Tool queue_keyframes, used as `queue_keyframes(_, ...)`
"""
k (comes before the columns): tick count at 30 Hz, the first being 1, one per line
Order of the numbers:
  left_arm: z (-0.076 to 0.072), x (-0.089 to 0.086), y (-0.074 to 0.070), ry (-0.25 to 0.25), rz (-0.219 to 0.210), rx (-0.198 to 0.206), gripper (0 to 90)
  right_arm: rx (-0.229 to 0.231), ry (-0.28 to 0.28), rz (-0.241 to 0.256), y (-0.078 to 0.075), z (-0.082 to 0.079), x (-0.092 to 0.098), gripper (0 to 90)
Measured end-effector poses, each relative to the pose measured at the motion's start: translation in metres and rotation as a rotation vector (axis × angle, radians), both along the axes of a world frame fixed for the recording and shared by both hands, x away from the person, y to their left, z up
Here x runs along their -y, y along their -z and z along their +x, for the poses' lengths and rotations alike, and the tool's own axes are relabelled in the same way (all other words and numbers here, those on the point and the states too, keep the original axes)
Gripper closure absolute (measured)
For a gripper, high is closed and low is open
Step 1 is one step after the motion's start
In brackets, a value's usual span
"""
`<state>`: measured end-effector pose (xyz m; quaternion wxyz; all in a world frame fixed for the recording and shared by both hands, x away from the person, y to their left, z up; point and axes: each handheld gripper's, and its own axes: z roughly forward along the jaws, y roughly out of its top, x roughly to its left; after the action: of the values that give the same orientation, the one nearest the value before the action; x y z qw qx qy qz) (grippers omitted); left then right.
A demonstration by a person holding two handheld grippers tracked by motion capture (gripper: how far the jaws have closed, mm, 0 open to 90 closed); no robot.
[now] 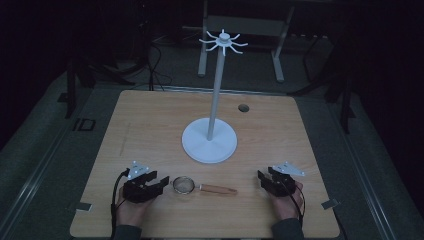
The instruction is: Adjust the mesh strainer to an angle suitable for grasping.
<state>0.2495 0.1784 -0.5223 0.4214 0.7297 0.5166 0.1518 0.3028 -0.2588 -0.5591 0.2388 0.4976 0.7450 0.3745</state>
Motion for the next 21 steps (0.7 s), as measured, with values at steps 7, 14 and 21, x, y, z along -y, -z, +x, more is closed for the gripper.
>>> queue_keyframes(7, 0.007, 0.008, -0.011, 0.062, 0.038, 0.009, 46.1, -0.003, 0.0, -0.006, 0.0, 0.001, 0.001, 50.5)
queue_keyframes(14, 0.015, 0.02, -0.022, 0.151, 0.069, 0.014, 45.3, -0.006, -0.003, -0.011, 0.0, 0.001, 0.001, 50.3)
queue_keyframes(21, 0.022, 0.033, -0.03, 0.226, 0.097, 0.019, 45.3, -0.013, 0.001, -0.014, 0.0, 0.002, 0.001, 48.8)
